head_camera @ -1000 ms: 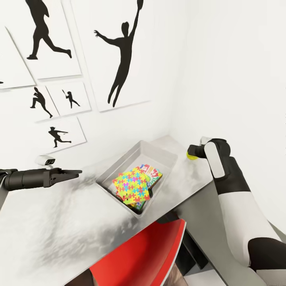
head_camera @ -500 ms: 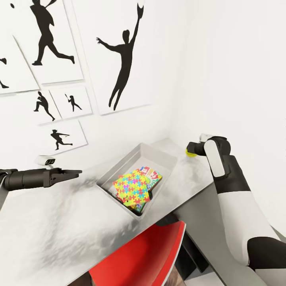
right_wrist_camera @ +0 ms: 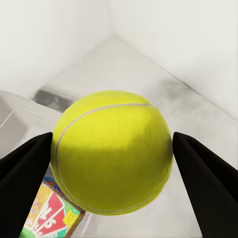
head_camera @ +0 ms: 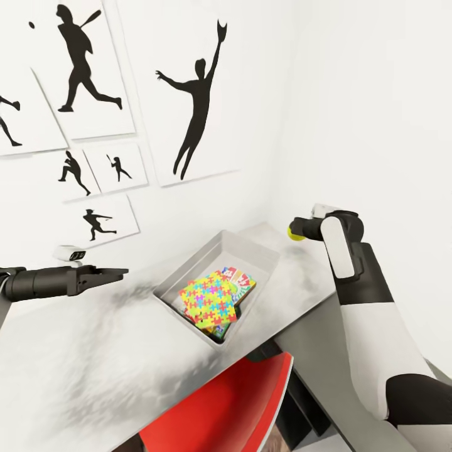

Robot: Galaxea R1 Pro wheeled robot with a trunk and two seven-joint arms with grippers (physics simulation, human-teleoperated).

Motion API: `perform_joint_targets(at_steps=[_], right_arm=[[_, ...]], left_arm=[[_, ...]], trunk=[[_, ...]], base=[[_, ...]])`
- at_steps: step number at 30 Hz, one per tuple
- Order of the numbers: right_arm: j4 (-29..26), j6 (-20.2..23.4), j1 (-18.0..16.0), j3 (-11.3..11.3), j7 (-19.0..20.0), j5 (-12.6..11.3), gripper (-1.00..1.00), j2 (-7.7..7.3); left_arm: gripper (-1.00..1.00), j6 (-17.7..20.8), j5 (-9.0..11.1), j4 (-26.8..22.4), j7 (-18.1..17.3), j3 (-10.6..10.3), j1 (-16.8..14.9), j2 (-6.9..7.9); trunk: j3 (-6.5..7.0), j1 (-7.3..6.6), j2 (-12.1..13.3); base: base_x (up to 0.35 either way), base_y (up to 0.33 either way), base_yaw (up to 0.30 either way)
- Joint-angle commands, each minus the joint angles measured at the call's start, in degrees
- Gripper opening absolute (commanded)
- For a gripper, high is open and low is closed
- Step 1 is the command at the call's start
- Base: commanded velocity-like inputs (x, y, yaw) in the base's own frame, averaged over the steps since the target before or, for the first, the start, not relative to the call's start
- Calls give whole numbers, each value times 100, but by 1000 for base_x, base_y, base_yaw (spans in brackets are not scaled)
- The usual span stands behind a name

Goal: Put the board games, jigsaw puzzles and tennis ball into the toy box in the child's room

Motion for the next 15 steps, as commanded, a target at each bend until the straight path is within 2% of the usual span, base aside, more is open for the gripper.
perform_joint_targets(at_steps=[1, 7, 15], right_arm=[[-11, 18, -7, 6, -54, -41, -100, 26], [-110, 18, 4, 25, -54, -49, -100, 78], [-36, 18, 10, 54, -59, -20, -100, 349]], left_arm=[[100, 60, 7, -1, -13, 0, -4, 4], [100, 60, 7, 0, -10, 0, 3, -1], [100, 60, 10, 3, -13, 10, 2, 3]], trunk=[[-2, 4, -11], [55, 4, -11], [130, 4, -11]], base=[[0, 0, 0], [0, 0, 0], [0, 0, 0]])
